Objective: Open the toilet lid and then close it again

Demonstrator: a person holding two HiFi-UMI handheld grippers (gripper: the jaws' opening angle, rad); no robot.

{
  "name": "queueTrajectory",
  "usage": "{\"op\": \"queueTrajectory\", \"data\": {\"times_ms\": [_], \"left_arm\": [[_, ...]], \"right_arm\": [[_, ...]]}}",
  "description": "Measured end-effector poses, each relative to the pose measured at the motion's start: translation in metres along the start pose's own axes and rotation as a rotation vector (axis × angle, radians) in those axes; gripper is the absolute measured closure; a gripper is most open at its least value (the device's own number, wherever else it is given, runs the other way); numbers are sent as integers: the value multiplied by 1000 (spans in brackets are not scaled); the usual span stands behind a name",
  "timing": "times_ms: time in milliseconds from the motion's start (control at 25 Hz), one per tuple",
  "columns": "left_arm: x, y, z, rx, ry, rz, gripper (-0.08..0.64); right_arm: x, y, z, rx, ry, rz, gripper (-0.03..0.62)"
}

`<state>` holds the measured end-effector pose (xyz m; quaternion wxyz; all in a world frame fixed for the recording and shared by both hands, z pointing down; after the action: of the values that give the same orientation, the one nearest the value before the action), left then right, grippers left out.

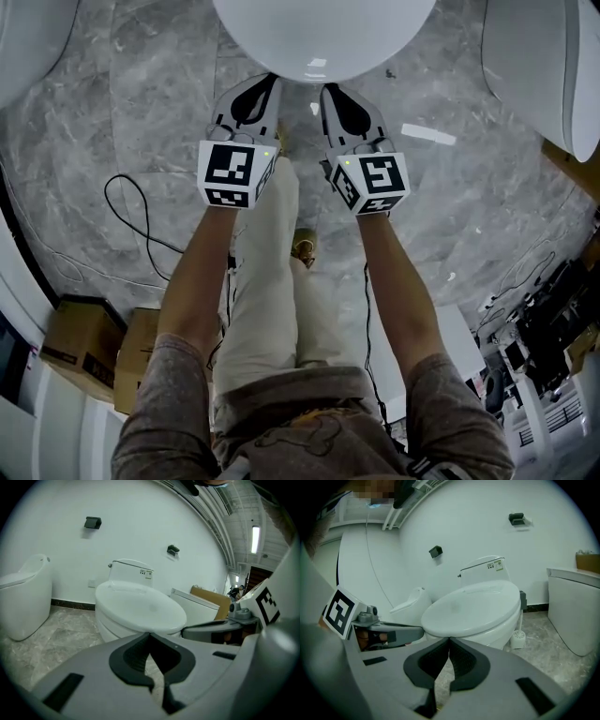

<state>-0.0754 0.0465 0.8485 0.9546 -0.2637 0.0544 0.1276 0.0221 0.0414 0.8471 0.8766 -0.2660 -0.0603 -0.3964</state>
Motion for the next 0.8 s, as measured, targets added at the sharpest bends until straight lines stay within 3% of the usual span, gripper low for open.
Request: {"op": "queueTrajectory", "data": {"times_ms": [400, 800], "left_arm": [[5, 11, -27, -16, 28, 25, 551], [20, 37, -124, -41, -3, 71, 551]], "right_arm": [[-6, 11, -27, 8, -9, 4, 566], [-17, 42, -122, 8, -39, 18, 566]]}}
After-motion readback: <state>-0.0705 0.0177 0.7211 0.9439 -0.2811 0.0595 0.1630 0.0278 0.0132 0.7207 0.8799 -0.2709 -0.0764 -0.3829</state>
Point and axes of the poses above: the fingertips, and each gripper's own axes: y backward along the fingers, x to its right, z out of its underside, the point moved 2 cm from there along y, backward along the fingers, and after that the axes turned 7 degrees about -z, right-handed, at the moved point
